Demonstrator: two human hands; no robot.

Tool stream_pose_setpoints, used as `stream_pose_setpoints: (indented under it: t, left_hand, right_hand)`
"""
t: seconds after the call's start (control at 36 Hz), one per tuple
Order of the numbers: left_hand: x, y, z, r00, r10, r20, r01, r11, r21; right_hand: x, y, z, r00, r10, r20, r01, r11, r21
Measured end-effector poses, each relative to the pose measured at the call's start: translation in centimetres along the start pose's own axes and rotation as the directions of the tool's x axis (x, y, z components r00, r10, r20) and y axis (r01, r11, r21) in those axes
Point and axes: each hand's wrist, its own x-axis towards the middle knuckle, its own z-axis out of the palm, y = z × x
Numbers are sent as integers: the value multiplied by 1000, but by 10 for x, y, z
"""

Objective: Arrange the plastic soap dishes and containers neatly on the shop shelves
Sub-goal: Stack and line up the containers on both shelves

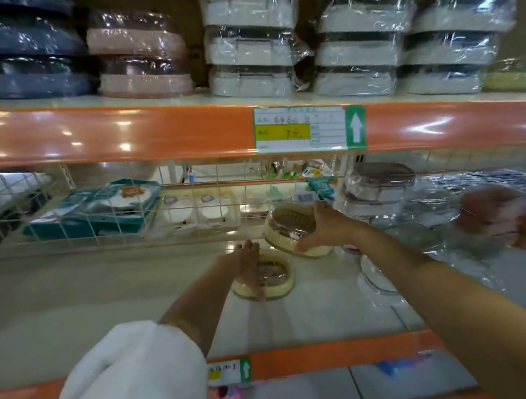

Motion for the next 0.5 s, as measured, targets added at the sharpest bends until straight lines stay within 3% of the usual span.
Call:
stream_pose_setpoints:
  t: [0.25,0.39,0.5]
  left_hand:
    - [-68,60,-28,996,-37,-77,32,998,-59]
    - [-110,122,-40,997,50,-64,-51,999,-12]
    - [-140,184,-55,993,109,-56,-108,994,13]
  right_hand:
    - [-88,35,-37,993,-104,-53,107,993,59]
    - [-151,77,-64,999,-37,-37,39,998,45]
    - [-166,153,-82,1000,-6,4,6,1000,26]
